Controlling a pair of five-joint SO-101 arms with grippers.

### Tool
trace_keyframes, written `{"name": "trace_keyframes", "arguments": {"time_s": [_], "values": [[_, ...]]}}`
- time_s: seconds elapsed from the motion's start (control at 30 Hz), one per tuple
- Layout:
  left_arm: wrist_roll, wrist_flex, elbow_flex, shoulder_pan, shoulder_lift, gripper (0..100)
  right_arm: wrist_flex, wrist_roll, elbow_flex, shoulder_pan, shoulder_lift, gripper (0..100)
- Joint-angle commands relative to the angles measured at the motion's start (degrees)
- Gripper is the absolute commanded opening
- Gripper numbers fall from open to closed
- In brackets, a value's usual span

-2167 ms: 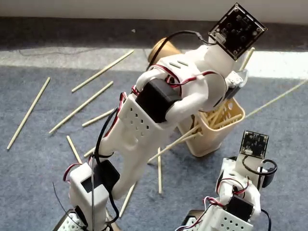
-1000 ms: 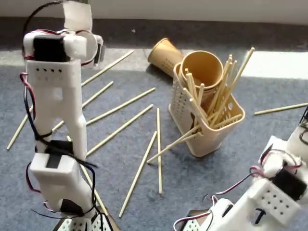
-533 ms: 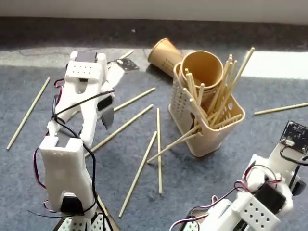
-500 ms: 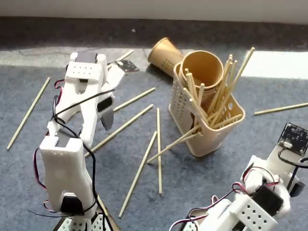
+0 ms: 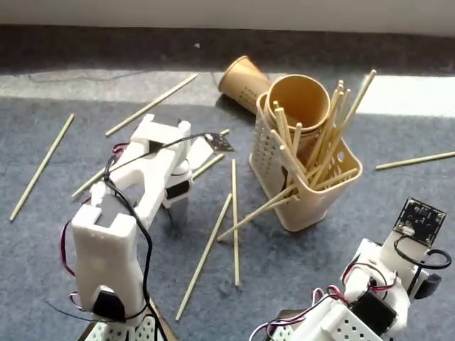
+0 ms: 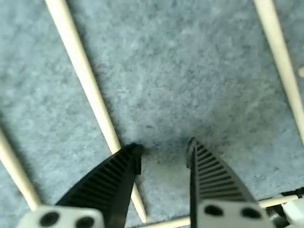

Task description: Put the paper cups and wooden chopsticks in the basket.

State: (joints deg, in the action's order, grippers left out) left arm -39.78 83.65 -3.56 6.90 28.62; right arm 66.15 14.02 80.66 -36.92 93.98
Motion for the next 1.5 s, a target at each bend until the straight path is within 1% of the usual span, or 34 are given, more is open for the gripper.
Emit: {"name": "trace_keyframes", "arguments": {"time_s": [0.0,0.07,0.2,0.33,0.4,0.53,0.6,0.77,0.9,1.07,1.2,1.27,1.33,1.43,1.47], "values": [[-0.1,-4.0,-0.9,-2.0,0.0,5,0.5,0.6,0.4,-0.5,1.5,38.2],[-0.1,-3.8,0.0,-3.6,0.0,0,0.5,0.6,0.7,-0.2,1.9,38.2],[-0.1,-3.5,4.3,-7.1,-0.5,2,0.6,0.6,0.7,-0.2,2.0,38.2],[0.0,-2.7,9.1,-8.3,-0.1,3,0.6,0.6,0.7,-0.2,2.0,38.2],[0.0,-2.4,10.7,-8.3,-0.1,8,0.6,0.6,0.7,-0.2,2.0,38.2],[0.0,-2.8,14.4,-8.8,0.0,23,0.6,0.6,0.7,-0.2,2.0,38.2],[0.0,-2.8,16.9,-9.3,0.0,26,0.6,0.6,0.7,-0.2,2.0,38.2],[0.0,-2.4,24.7,-11.3,0.0,26,0.6,0.6,0.7,-0.2,2.0,38.2],[-0.4,-2.7,26.0,-11.6,1.1,26,0.6,0.6,0.7,-0.2,2.0,38.2],[-0.4,-2.8,28.7,-11.6,10.5,26,0.6,0.6,0.7,-0.2,2.0,38.2],[-0.4,-2.2,35.1,-11.6,18.8,26,0.6,0.6,0.7,-0.2,2.0,38.2],[-0.4,0.4,38.8,-11.6,21.7,24,0.6,0.6,0.7,-0.2,2.0,38.2],[-0.4,4.1,43.6,-11.6,23.3,16,0.6,0.6,0.7,-0.2,2.0,38.2],[-0.1,9.8,52.0,-11.7,24.0,0,0.6,0.6,0.7,-0.2,2.0,38.2],[-0.1,11.8,55.0,-11.7,24.0,1,0.6,0.6,0.7,-0.2,2.0,38.2]]}}
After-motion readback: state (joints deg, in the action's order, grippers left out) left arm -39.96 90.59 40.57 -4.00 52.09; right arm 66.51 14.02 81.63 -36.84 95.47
